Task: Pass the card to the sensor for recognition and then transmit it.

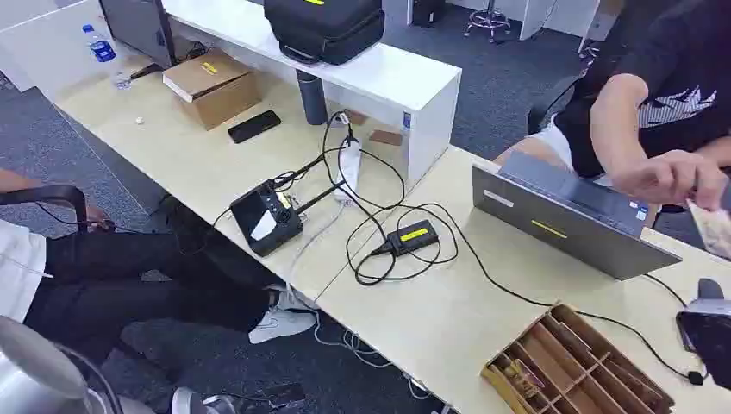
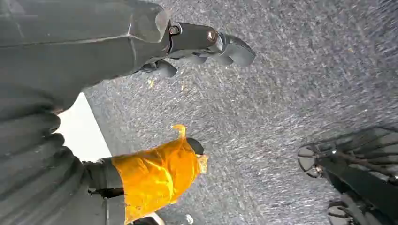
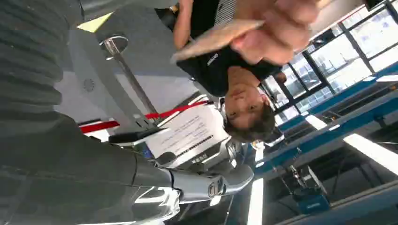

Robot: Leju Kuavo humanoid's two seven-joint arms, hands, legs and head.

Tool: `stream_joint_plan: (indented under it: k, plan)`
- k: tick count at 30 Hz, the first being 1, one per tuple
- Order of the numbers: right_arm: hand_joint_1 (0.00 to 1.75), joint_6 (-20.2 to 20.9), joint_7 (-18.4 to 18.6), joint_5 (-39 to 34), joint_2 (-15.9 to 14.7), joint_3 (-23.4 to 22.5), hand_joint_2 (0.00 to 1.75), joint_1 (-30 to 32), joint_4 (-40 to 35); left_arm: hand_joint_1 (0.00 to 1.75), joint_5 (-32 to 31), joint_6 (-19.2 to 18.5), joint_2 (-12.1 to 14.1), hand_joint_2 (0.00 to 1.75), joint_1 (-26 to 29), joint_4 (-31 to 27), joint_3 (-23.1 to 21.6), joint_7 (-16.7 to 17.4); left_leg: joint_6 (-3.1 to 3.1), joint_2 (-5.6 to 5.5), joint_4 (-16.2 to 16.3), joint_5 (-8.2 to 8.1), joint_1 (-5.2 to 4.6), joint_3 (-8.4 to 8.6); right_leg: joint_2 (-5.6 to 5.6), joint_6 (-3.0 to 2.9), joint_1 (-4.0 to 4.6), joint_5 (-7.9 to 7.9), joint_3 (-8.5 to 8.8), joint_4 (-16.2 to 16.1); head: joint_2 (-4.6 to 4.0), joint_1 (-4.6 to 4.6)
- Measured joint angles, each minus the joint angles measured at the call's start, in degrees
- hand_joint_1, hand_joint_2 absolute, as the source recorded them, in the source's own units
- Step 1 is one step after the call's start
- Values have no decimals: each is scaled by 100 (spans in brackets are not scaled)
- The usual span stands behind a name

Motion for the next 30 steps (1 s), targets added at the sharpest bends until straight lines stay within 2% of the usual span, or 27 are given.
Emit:
stream_joint_plan:
  k: [5, 6, 7, 8, 9, 11, 13, 17, 25, 28, 30]
  plan:
    - [0, -17, 0, 0, 81, 55, 175, -161, 252, 0, -7, 0, 0, 175, -12, 0, -4, 2, 0, 0, 0, 0, 1, -1, 0, 0, 1, -1, -2, 0, 0, 0]
    - [23, -44, 0, 24, 87, 59, 175, -176, 287, 0, -15, 0, 0, 175, -12, 0, -7, 2, 0, 0, 0, -1, 1, -1, 0, 0, 1, -1, -2, 0, 0, 0]
    - [147, -74, 7, 81, 96, 64, 175, -186, 311, 0, -20, 0, 0, 175, -14, 0, -7, 2, 0, 0, 0, -1, 1, -2, 0, 0, 1, -1, -2, 0, 0, 0]
    - [171, -105, 22, 131, 107, 68, 175, -196, 339, 0, -28, 0, 0, 175, -16, 0, -13, 9, 0, 1, 0, -1, 1, -2, 0, 0, 1, -1, -3, 0, 0, 0]
    - [173, -127, 33, 135, 135, 70, 175, -213, 378, 0, -35, -2, 0, 175, -20, 0, -26, 17, 0, 1, 0, -1, 1, -2, 0, 0, 1, -1, -3, 0, 0, 0]
    - [161, -125, 33, 92, 199, 72, 175, -241, 442, 0, -39, -11, -2, 175, -37, 0, -85, 46, 0, 1, 0, -1, 1, -2, 0, 0, 1, -1, -3, 0, 0, 2]
    - [159, -122, -4, 68, 267, 79, 175, -244, 477, 0, -42, -20, -9, 175, -58, 0, -101, 68, 0, 1, 0, 0, 1, -1, 0, 0, 1, -1, -3, 0, 0, 0]
    - [173, -131, -48, 50, 332, 92, 175, -236, 505, 0, -42, -33, -22, 175, -84, 0, -116, 79, -1, 1, 0, 0, 1, -1, 0, 0, 1, 0, -3, 0, 0, 0]
    - [175, -164, -352, -245, 352, 94, 175, -129, 427, 0, -31, -33, -26, 175, -87, 0, -146, 83, -1, 0, 0, -1, 1, -1, 0, 0, 1, -1, -3, -1, 0, 0]
    - [175, 204, -686, -748, 352, 103, 175, 48, 176, 0, 26, -33, -26, 175, -78, 0, -146, 66, -1, 1, 0, -1, 1, -2, 0, 0, 1, -2, -5, -1, 0, 0]
    - [175, 337, -780, -872, 330, 127, 175, 200, -39, 0, 77, -33, -24, 175, -51, 0, -146, 46, -1, 1, 0, -2, 1, -2, 0, 0, 1, -3, -6, -2, 0, 0]
